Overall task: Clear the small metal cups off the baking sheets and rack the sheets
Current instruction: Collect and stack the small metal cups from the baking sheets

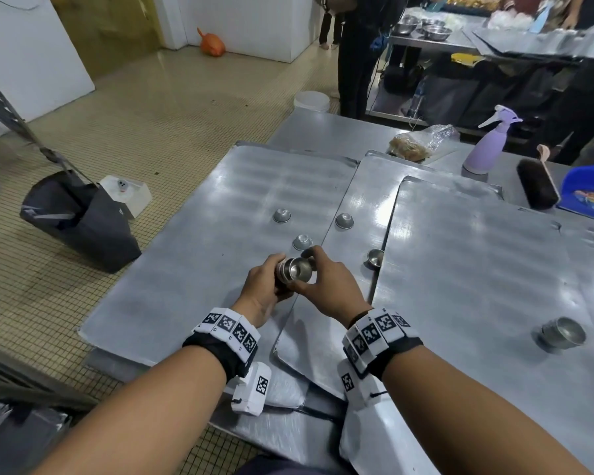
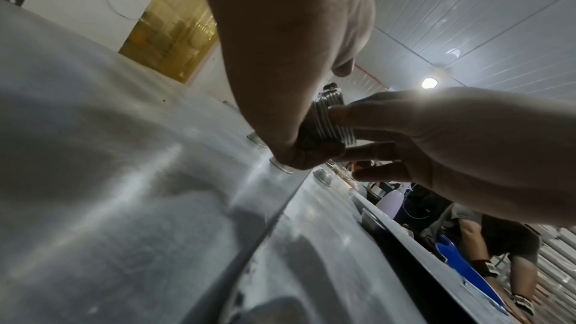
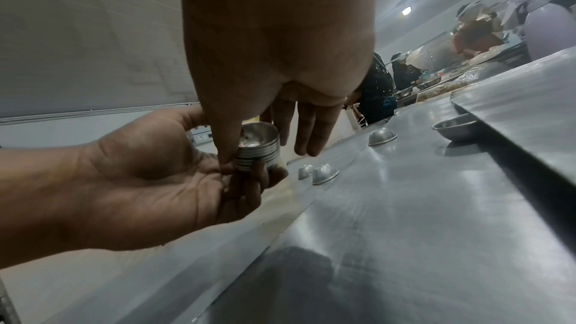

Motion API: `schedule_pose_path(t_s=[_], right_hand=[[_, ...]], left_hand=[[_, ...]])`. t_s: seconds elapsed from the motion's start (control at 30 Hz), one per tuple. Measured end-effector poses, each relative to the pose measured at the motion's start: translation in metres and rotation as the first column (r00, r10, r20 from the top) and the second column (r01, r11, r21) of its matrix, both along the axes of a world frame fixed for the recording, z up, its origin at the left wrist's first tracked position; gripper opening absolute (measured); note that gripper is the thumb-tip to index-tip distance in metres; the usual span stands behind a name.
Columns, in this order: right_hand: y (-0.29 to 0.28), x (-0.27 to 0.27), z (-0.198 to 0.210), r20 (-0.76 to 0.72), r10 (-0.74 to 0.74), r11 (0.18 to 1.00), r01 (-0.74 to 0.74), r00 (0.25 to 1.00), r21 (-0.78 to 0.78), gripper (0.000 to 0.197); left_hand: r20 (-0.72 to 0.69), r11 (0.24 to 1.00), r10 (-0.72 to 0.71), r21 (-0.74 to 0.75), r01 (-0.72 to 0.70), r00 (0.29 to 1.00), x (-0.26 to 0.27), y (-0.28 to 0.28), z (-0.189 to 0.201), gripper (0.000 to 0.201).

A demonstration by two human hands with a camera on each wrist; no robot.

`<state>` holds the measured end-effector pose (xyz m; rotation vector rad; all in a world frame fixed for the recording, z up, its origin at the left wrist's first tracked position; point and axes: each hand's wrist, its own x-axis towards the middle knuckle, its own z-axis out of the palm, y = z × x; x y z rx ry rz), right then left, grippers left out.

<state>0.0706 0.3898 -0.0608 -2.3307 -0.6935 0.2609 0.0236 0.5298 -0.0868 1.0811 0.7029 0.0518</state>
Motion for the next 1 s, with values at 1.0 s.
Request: schedule_pose_path(t_s=[1.0], right_hand=[[-0.099,0.136,-0.021,0.012,-0.137,0.842,0.123,0.99,-0.526,0.056]], left_hand=[[-0.144,0.932,-0.125,0.321,0.166,0.982,0.038,-0.019,-0.012,0.012]])
